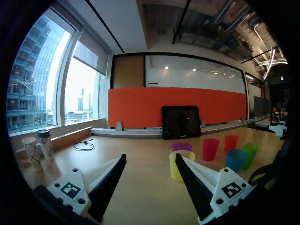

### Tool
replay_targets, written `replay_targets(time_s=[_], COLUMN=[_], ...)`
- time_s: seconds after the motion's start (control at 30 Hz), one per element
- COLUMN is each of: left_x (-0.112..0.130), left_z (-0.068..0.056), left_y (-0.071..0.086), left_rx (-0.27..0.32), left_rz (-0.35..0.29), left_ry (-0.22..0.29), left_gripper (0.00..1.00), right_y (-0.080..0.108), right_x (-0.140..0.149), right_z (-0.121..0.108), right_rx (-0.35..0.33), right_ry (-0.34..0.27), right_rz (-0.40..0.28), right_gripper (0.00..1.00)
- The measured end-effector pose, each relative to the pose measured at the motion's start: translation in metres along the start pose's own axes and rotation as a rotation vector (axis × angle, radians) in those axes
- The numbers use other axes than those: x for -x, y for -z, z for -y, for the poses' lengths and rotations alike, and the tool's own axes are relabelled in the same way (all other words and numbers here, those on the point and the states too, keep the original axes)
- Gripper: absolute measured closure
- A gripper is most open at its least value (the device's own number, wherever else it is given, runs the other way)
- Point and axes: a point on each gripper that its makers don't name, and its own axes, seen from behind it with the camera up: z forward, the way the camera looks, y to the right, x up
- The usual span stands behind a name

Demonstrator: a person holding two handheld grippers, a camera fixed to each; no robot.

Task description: Pour water

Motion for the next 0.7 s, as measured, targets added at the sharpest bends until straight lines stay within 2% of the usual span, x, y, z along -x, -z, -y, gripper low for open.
replay_targets(time_s=[0.7], left_x=[-0.0003], left_z=[0.0007], left_y=[-0.0007], left_rx=[0.000], left_rz=[0.000], left_ry=[-0.001], left_gripper=[0.03], right_y=[-0.0002], right_x=[-0.0017], right_z=[0.0008], right_rx=[0.000], right_ry=[0.000], right_rz=[0.000], right_gripper=[0.00])
